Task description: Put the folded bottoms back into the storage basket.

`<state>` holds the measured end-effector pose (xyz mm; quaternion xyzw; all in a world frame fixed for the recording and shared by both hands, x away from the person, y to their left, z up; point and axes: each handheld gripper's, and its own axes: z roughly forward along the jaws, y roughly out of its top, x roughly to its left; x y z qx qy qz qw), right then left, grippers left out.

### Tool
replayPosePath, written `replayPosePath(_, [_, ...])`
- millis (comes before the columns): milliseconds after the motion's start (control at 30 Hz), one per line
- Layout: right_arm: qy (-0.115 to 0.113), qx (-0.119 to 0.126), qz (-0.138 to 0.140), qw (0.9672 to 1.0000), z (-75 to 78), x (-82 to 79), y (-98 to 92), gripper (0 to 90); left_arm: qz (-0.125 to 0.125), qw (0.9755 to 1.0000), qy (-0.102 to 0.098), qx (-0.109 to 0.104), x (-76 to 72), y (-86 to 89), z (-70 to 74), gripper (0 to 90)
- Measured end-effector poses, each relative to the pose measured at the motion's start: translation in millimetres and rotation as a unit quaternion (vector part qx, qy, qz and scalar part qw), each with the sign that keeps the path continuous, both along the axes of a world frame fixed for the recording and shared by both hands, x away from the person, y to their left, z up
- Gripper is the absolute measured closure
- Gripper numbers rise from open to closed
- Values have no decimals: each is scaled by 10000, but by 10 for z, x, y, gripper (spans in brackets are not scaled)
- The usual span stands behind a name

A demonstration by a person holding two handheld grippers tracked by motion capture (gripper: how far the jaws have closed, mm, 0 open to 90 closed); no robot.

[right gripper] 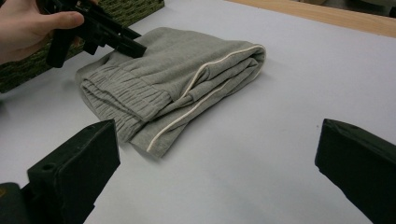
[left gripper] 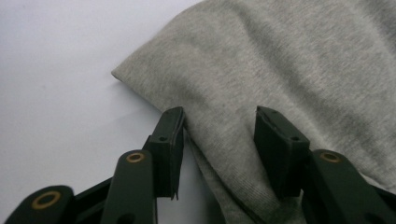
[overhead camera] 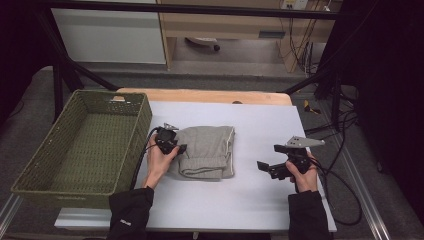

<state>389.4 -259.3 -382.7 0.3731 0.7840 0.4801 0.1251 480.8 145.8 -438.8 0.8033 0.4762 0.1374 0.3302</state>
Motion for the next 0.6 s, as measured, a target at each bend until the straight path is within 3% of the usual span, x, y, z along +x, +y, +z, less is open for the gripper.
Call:
replayPosePath(267, [-13,1,5,10000,7,-1,9,5,-13,9999,97,-123,-6,-4,-20,608])
replayPosePath(600, [5,-13,9,10000,12,20,80,6,-141,9999,-1,40,-38,-66,-20,707])
